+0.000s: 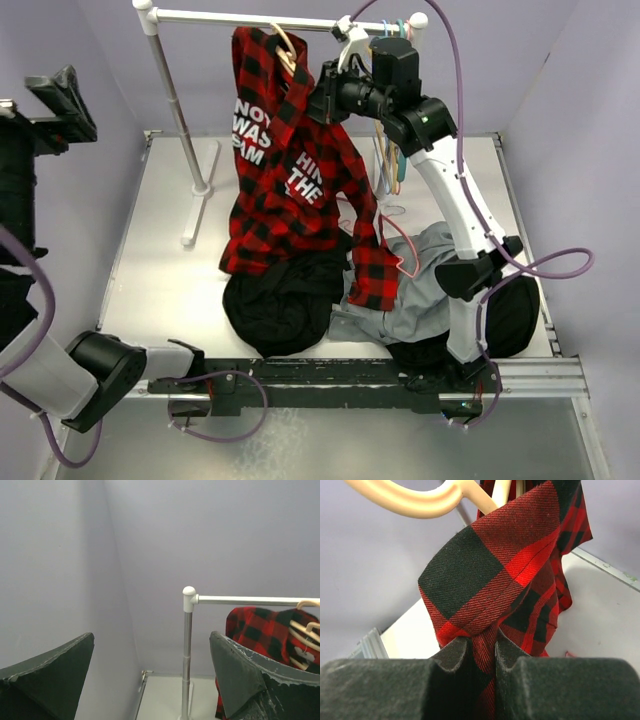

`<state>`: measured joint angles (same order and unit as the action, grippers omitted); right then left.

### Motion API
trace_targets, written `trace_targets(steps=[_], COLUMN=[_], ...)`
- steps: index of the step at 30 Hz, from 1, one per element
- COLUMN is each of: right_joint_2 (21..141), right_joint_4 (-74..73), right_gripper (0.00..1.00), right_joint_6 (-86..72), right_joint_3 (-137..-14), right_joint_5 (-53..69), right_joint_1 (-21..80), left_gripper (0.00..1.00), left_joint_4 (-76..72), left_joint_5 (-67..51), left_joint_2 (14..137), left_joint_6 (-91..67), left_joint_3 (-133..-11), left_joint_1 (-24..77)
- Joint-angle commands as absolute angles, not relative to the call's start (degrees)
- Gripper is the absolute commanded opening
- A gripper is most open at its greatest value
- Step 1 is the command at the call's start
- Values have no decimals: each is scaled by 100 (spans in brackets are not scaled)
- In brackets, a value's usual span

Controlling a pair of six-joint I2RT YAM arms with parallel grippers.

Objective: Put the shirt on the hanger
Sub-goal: Place the hanger at the clothesline.

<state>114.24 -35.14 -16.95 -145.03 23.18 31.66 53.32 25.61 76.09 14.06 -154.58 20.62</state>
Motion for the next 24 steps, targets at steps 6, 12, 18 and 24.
trace_targets(steps=[6,12,18,24], right_joint_2=[10701,10646,10707,10846], right_joint_4=[-1796,-1635,-1668,-1667], right_gripper=[0,0,0,0], right_joint_6=[-2480,-2755,-2842,-2987], right_joint_3=[-14173,-14002,-13964,-13948], right_joint_5=[1917,1278,692,656], right_joint_1=[3138,3138,3133,3087], left_gripper=[100,100,100,100], left_joint_4=[5440,5454,5401,5342], left_joint_5=[2778,2665,2646,2286], left_joint_2=[7810,7806,7749,7685], left_joint_6=[1191,1150,1141,1204], left_joint_3=[-15081,-14921,-14714,-14248], left_joint_1=[1965,1906,1866,1820])
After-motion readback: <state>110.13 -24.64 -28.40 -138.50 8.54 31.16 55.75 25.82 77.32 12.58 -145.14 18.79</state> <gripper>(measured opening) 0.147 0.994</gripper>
